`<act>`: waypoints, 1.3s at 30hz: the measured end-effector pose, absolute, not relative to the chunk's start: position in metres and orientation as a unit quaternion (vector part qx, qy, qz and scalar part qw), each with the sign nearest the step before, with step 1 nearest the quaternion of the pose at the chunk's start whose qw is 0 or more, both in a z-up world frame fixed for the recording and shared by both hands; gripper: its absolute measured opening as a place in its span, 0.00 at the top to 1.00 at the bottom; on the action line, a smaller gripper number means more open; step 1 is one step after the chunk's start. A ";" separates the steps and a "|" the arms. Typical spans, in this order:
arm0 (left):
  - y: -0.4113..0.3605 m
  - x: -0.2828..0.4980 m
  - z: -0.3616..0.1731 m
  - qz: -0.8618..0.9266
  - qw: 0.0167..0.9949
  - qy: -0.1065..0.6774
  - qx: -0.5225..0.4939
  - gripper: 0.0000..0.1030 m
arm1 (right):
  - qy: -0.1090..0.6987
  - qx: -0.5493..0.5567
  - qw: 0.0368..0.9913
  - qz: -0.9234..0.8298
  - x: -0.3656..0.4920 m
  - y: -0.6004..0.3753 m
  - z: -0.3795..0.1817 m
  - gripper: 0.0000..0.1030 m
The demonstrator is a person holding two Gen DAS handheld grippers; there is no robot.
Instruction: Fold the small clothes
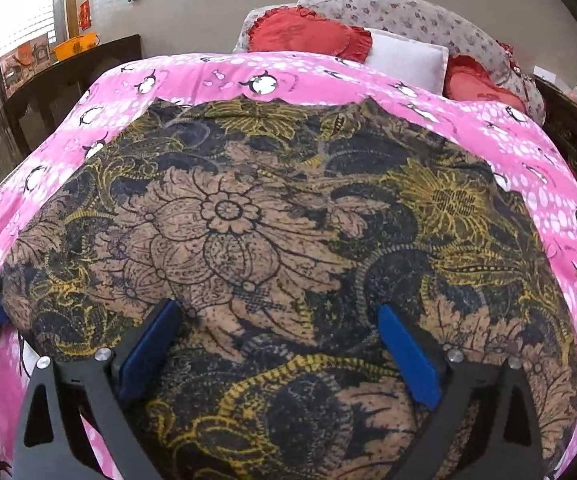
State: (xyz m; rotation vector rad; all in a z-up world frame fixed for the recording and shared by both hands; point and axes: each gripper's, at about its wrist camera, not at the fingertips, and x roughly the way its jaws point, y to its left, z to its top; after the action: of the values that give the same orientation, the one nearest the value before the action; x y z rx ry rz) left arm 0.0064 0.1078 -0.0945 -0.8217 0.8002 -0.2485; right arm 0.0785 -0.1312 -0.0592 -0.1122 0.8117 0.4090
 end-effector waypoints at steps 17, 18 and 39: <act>0.092 0.002 -0.071 0.033 0.915 0.341 -0.211 1.00 | 0.397 -0.057 0.888 0.225 0.097 -0.118 -0.001 0.13; 0.073 0.000 -0.057 0.038 0.938 0.317 -0.139 1.00 | 0.387 -0.052 0.889 0.240 0.106 -0.116 0.018 0.13; -0.020 0.016 0.009 -0.132 0.964 0.228 0.021 1.00 | 0.570 -0.102 0.713 0.395 0.260 0.035 0.040 0.51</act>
State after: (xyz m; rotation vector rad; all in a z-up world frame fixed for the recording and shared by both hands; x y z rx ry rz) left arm 0.0161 -0.0200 0.0092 0.0426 0.4610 -0.2678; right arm 0.2597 0.0352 0.0397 -0.2257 1.2634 0.8755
